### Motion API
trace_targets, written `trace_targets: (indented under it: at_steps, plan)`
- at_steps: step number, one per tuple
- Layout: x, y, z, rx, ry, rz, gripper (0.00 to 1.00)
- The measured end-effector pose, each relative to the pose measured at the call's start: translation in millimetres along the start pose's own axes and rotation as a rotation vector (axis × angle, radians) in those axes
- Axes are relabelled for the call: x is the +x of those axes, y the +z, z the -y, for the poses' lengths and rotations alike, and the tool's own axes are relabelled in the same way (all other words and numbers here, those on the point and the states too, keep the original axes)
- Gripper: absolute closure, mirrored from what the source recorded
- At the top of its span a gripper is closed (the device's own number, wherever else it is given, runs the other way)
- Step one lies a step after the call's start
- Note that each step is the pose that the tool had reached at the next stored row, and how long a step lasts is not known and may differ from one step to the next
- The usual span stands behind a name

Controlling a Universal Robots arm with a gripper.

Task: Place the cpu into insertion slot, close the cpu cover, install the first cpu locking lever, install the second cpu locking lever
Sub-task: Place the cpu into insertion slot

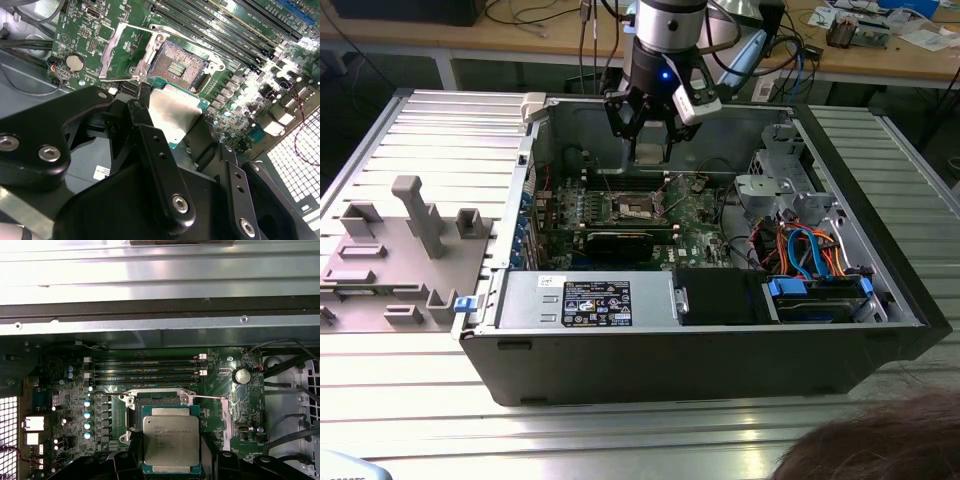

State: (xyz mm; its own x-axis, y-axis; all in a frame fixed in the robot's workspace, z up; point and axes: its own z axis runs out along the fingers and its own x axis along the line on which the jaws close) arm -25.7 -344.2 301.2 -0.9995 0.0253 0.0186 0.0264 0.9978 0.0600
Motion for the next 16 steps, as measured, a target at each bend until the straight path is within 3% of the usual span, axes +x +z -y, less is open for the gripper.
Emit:
trace_targets:
  at_steps: [16]
  plan:
    - [-0.1, 3.7, 0.2, 0.0, 0.0, 0.0, 0.46]
